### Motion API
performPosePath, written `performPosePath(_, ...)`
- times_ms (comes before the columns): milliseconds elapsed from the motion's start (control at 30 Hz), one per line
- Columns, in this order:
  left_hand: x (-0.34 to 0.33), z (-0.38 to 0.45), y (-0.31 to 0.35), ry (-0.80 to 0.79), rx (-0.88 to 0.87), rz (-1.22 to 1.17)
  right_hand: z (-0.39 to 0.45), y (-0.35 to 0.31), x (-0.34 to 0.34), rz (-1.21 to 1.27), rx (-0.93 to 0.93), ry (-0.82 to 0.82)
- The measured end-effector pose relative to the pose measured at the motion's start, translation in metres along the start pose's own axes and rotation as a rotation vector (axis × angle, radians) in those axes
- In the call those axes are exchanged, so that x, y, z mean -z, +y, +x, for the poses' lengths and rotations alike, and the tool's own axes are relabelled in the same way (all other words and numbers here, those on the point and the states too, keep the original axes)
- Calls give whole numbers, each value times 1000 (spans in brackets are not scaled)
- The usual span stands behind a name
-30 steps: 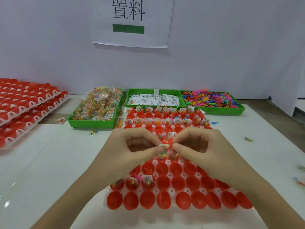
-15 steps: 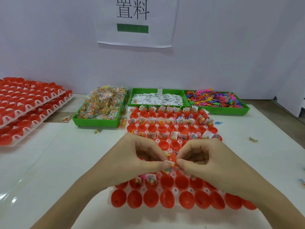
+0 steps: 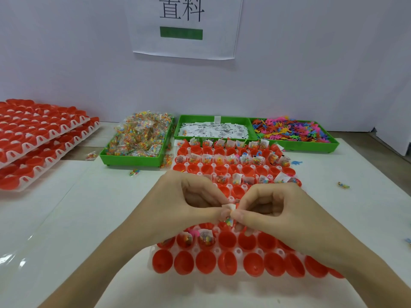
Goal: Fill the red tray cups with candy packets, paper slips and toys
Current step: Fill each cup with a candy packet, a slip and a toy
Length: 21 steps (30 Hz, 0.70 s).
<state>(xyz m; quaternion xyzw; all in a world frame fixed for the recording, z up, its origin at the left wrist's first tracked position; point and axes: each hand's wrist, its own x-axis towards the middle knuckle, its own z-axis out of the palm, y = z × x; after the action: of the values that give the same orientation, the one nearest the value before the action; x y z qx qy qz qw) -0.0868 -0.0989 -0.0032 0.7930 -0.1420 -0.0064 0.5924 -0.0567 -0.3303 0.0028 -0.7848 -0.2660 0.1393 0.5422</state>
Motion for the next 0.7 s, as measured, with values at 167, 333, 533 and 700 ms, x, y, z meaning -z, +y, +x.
performPosePath(167,-1,-1,1,-30,-19,81,1,5,1,1,-21,-12)
performPosePath(333,-2,-3,2,-32,-171,296,-2,2,3,-81,12,-46)
performPosePath(533,-6,-3,-1,-68,-220,540,-5,5,-3,-231,33,-65)
performPosePath(700,-5,-3,-2,-105,-228,593,-5,6,-8,-387,47,-49)
